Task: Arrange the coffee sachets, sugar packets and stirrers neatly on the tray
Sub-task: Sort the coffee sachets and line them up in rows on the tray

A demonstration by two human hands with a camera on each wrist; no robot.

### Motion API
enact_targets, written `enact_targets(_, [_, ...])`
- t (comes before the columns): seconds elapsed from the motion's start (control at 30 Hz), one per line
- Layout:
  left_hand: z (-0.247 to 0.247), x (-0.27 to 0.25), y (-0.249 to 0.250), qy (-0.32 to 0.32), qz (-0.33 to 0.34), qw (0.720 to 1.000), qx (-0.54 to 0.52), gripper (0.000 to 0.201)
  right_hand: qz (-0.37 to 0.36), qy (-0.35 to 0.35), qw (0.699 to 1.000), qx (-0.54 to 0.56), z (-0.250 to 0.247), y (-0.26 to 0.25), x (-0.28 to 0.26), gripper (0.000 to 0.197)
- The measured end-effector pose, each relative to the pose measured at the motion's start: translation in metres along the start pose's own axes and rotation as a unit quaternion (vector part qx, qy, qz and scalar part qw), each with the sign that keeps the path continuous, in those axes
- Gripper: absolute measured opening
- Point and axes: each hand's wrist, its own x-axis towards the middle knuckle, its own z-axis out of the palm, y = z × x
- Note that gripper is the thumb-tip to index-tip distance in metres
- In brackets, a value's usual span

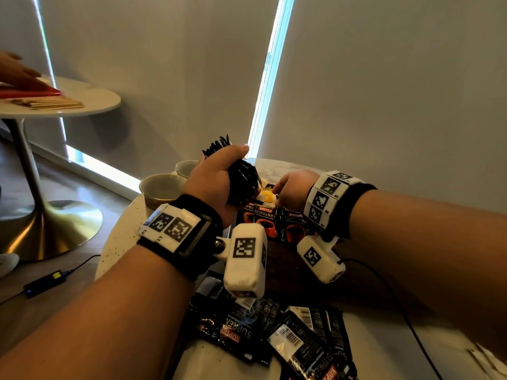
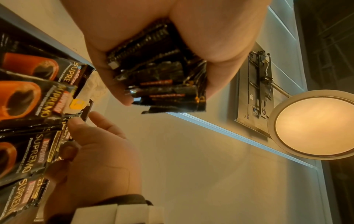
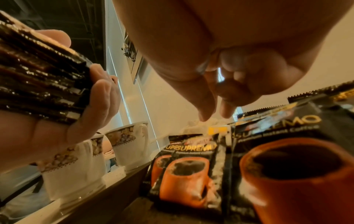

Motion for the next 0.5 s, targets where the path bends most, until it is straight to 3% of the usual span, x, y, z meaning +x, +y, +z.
enact_targets(0.2, [-0.001,0.000,0.000,0.016,-0.002,1.000,0.004,0.051,-0.035,0.031,0.995,0.086,-0.011,-0.005,-0.030,0.012])
enact_targets(0.33, [-0.002,0.001,-0.002,0.013,-0.001,1.000,0.008,0.052,-0.036,-0.148,0.981,0.117,-0.010,-0.019,-0.055,0.010])
enact_targets(0.43, [-0.003,0.002,-0.001,0.015,-0.006,1.000,0.008,0.055,-0.046,-0.165,0.984,0.046,-0.002,-0.024,-0.060,0.024])
enact_targets(0.5, [-0.004,0.002,-0.001,0.015,-0.011,1.000,0.011,0.057,-0.041,-0.196,0.979,0.043,0.000,-0.026,-0.063,0.022])
